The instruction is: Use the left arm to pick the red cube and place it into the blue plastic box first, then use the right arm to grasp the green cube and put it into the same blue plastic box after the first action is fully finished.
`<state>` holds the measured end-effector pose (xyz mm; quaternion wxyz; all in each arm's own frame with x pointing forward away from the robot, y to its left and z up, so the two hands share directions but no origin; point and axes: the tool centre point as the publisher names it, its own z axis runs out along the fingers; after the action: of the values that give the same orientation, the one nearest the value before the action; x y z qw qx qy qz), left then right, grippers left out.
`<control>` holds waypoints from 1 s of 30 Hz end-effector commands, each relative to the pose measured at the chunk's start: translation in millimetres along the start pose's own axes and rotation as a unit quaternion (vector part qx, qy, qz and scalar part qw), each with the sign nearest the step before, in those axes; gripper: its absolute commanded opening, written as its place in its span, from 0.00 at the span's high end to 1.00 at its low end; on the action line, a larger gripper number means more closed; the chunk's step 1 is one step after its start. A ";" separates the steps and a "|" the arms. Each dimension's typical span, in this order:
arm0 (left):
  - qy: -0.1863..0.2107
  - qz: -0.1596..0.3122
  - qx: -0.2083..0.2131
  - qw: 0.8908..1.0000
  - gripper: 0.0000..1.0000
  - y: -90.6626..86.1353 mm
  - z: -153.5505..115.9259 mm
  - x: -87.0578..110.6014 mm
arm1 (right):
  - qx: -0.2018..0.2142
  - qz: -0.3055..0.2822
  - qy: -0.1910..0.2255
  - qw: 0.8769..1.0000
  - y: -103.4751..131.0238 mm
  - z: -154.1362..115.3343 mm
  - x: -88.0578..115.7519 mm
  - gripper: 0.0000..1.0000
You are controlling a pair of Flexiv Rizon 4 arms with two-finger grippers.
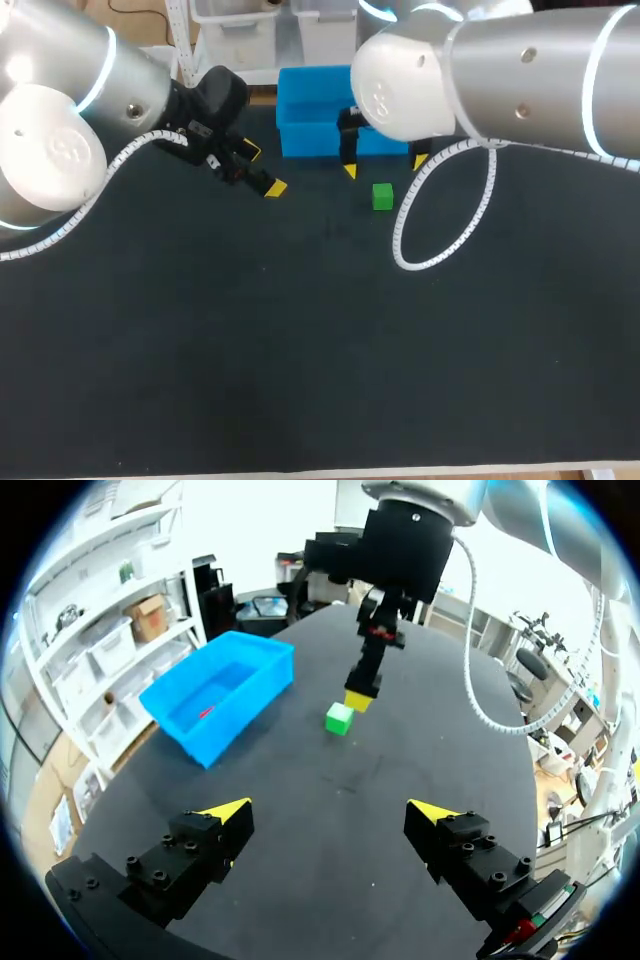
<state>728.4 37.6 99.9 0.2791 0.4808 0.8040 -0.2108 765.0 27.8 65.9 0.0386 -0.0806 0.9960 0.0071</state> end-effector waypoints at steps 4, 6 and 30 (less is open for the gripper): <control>-0.003 0.001 0.001 1.000 0.00 0.6 -0.2 1.2 | 0.003 -0.001 0.009 1.000 3.6 17.6 -5.8 0.00; -0.003 0.001 0.001 1.000 0.00 0.6 -0.2 1.2 | 0.003 0.000 0.010 1.000 3.3 20.4 -5.8 0.00; -0.003 0.001 0.001 1.000 0.00 0.6 -0.2 1.2 | -0.011 -0.003 0.023 1.000 0.5 61.6 -6.9 0.00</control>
<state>728.4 37.6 99.9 0.2791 0.4808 0.8041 -0.2108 773.6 31.1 7.4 0.0165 -0.0840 0.9962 0.0155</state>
